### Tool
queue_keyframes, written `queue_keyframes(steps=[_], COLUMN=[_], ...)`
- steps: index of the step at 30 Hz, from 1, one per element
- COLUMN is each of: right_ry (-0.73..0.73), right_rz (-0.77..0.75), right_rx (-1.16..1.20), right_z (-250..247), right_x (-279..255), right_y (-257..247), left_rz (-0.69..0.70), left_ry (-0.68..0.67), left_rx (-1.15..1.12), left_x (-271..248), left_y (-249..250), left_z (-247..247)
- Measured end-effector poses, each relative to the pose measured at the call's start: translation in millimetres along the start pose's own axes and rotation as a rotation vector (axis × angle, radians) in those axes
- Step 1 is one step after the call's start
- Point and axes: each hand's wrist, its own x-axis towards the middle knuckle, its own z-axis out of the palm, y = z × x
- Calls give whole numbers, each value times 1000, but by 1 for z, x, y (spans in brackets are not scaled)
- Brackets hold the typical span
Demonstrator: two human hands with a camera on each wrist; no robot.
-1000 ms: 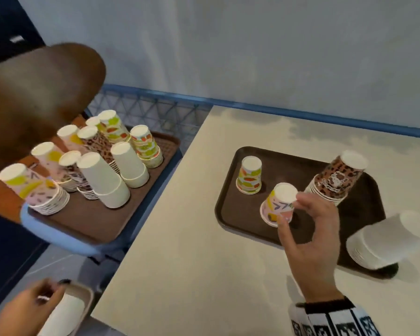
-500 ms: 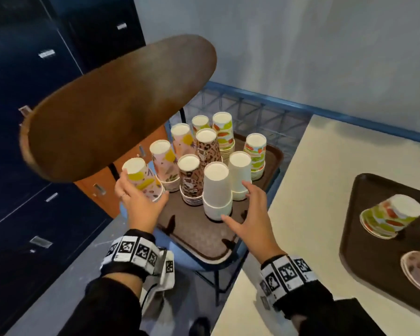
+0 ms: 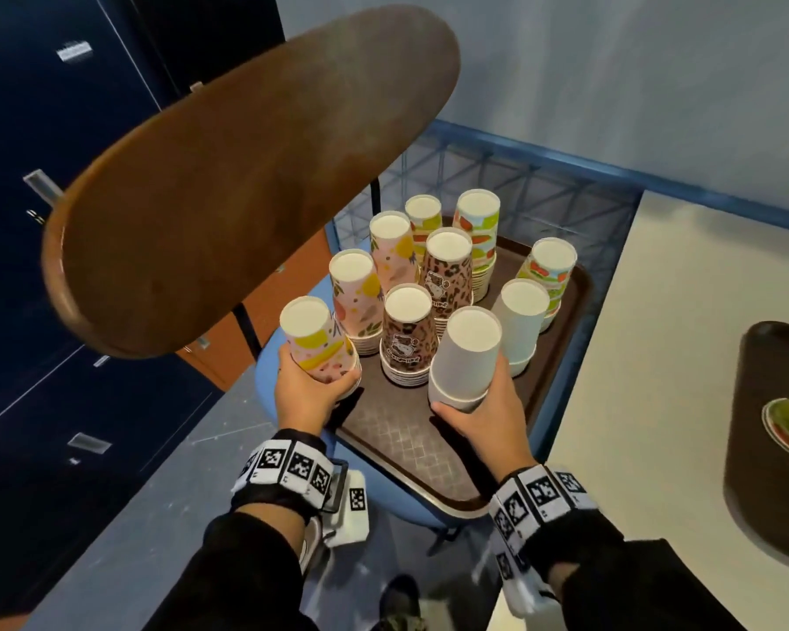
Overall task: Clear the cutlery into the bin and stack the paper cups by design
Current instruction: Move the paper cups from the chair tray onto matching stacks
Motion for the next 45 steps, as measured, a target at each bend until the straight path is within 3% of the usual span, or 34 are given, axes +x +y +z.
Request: queue_keyframes(steps=[9,18,25,34,45], right_ry=[-48,-22,85,282,582], right_rz=[54,59,-39,-97,-38], right_rx=[-35,82,129,126,109], right_z=[-15,-79,-162,-283,-388], right_x=[-9,-51,-89,-137,-187], right_y=[-19,-27,-10,21,53], left_rz=[79,233,353,378,437], left_ry=[-52,-147,-309,-495,-806], left_rx=[-15,-167,-217,-280,-208], left_x=[-8,-88,-162,-246,-307], left_y=[3,49,99,157,228], left_z=[-2,2,61,155,282])
